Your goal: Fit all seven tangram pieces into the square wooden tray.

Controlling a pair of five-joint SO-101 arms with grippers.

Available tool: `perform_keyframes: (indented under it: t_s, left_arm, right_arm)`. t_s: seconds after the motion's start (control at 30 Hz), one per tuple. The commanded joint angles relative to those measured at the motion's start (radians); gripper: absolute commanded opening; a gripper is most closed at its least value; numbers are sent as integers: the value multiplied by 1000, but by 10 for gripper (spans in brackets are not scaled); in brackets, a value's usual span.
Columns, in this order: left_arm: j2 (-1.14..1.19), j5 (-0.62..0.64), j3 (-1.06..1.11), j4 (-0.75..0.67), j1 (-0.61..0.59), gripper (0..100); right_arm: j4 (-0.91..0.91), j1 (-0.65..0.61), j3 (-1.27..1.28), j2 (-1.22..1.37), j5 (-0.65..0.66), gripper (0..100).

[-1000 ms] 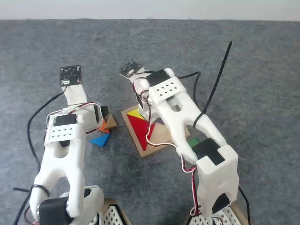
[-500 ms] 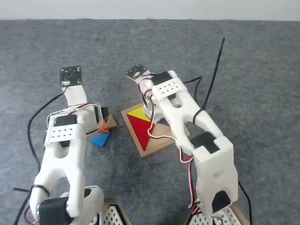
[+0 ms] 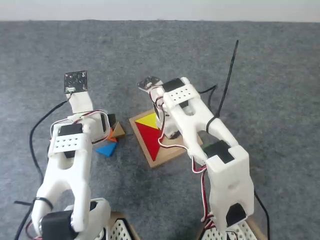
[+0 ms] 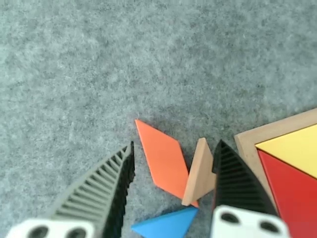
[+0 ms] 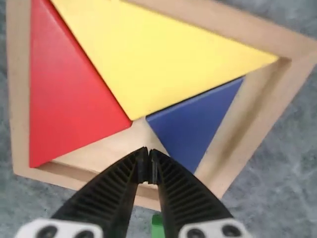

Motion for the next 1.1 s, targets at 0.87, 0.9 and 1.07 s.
perform_keyframes:
  t_s: [0.87, 0.9, 1.07]
  left_arm:
    - [-34, -8, -8, -17, 6, 250]
    - [-34, -8, -8, -17, 6, 250]
    - [-34, -8, -8, -17, 6, 250]
  right_arm:
    - [-91, 47, 5, -12, 18, 8]
    - [-97, 47, 15, -13, 18, 8]
    - [-137, 45, 83, -70, 17, 8]
